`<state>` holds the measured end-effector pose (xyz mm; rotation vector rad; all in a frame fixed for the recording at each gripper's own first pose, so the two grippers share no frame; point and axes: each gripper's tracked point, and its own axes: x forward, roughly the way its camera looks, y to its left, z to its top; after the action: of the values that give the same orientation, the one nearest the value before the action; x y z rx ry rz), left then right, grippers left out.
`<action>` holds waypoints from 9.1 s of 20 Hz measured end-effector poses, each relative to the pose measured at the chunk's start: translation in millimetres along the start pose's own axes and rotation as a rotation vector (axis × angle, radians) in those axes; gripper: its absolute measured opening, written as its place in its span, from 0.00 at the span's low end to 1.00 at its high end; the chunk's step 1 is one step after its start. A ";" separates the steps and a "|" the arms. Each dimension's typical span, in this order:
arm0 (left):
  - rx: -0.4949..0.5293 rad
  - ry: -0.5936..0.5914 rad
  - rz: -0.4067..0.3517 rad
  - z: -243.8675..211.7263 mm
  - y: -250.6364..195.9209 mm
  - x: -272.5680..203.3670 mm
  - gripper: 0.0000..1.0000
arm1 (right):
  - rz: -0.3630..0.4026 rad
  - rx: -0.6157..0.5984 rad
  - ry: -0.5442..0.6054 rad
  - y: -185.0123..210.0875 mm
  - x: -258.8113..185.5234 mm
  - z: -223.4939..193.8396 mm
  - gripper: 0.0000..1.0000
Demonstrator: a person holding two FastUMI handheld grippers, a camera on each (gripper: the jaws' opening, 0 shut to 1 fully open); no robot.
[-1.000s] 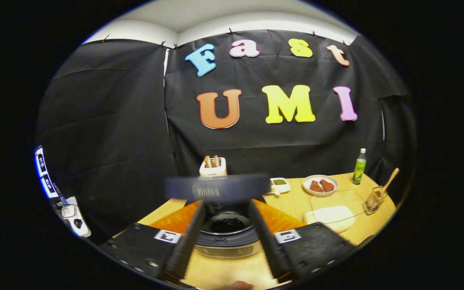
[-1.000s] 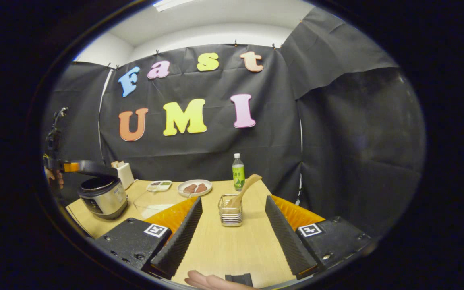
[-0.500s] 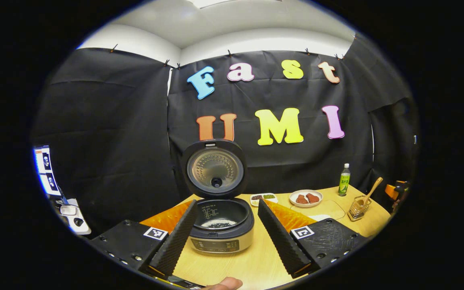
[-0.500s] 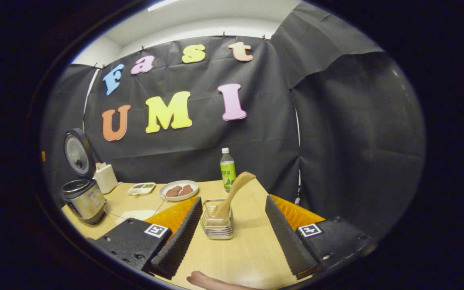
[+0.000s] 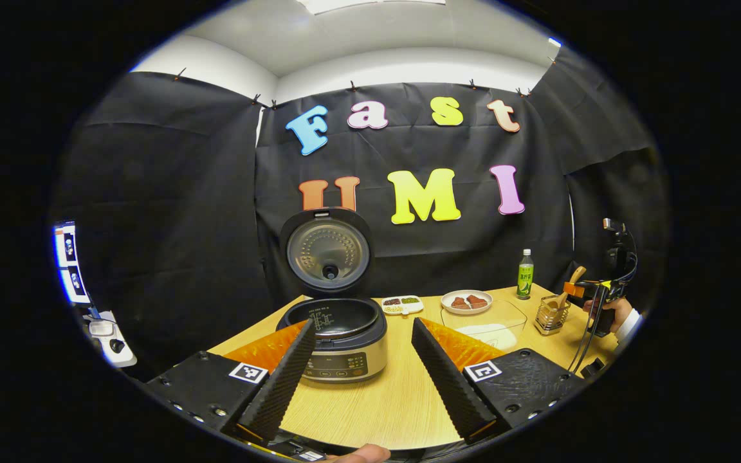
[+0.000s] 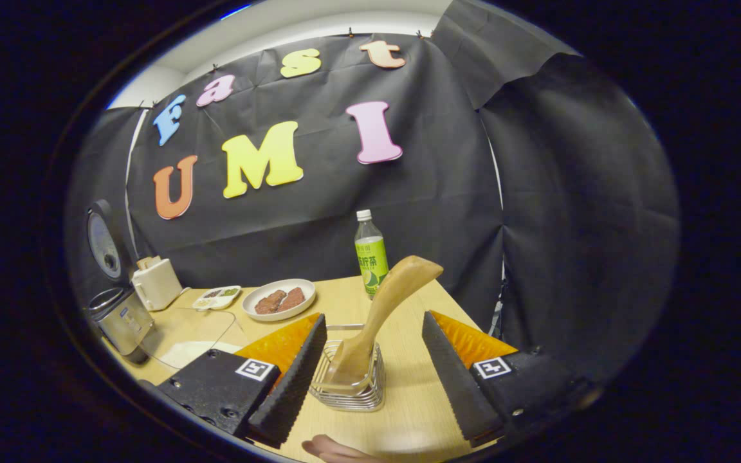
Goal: Close the left gripper, press the button to open the rice cooker; take a wooden spoon from the chopstick holder with the right hand, scoop a spoonful of rice and pour it into the rice cooker, then put the wooden spoon back into the chopstick holder.
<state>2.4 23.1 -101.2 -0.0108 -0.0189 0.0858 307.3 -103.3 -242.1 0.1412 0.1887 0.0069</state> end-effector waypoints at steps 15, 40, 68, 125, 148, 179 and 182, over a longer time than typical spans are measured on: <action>-0.042 0.002 -0.036 -12.8 8.7 -17.6 0.95 | 0.059 -0.023 -0.046 30.9 16.8 35.0 0.15; -0.045 0.044 -0.007 -33.1 40.1 -33.0 0.95 | 0.223 -0.261 -0.096 250.9 -29.7 71.2 0.14; -0.048 0.070 -0.077 -44.4 33.3 -43.2 0.95 | 0.367 0.066 0.183 329.8 10.8 -54.7 0.14; -0.152 0.013 0.070 -41.1 144.4 -96.3 0.94 | 0.514 0.721 0.336 542.6 -56.0 48.1 0.14; -0.143 0.084 0.062 -65.2 136.8 -88.0 0.94 | 0.602 -0.479 -0.056 640.1 -91.0 19.9 0.14; -0.087 0.061 -0.040 -39.7 49.9 -75.0 0.94 | 0.153 -0.285 -0.040 236.6 1.8 126.1 0.16; -0.079 0.060 -0.065 -37.7 34.4 -74.9 0.94 | 0.102 -0.266 -0.055 193.1 3.9 126.2 0.16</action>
<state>-74.4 50.5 -140.7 -0.0919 0.0371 0.0196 336.0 70.3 -93.0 -0.1139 0.1242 0.1293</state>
